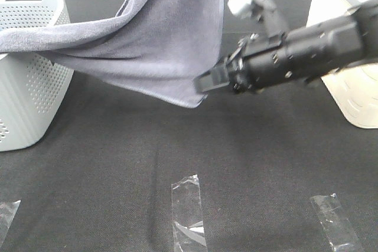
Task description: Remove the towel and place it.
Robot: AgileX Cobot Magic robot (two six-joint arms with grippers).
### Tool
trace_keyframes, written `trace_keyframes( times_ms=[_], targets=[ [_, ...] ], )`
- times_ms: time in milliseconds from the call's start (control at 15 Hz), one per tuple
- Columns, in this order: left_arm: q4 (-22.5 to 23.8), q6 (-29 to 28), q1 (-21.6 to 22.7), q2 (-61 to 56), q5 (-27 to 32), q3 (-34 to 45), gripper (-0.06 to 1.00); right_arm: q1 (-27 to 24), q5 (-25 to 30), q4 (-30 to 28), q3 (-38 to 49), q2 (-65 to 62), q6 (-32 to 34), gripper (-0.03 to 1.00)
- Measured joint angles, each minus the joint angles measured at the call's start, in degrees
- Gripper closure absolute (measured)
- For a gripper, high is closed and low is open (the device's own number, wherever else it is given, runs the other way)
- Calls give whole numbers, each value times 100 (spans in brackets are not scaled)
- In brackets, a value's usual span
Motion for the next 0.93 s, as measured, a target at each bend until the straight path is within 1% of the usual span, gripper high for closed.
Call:
trace_keyframes(
  times_ms=[67,133,200,333,467,533,600,667,733,800,933],
  targets=[
    [327,-201,0,0,126,0,94,0,-172,-332,0,-269,384,97],
    [550,-338,0,0,235,0,94,0,-378,-762,-17,-521,945,97],
    [670,-430,0,0,309,0,94,0,-498,-1404,-126,-751,1599,97],
    [705,-487,0,6,327,0,94,0,-361,-3048,-590,-985,3289,97],
    [710,-510,0,74,241,0,94,0,332,-4887,-1346,-985,5105,97],
    [716,-516,0,138,212,0,94,0,831,-5821,-1793,-985,5953,97],
    [716,-516,0,201,212,0,94,0,1295,-6612,-2229,-985,6595,97],
    [710,-516,0,258,212,0,94,0,1679,-7145,-2618,-985,7024,97],
    [716,-521,0,309,223,0,94,0,2005,-7557,-2922,-985,7408,97],
    [745,-527,0,327,229,6,94,0,2320,-7861,-3180,-985,7666,97],
    [940,-670,0,292,229,-46,94,0,2722,-8239,-3678,-980,7913,97]
  ],
)
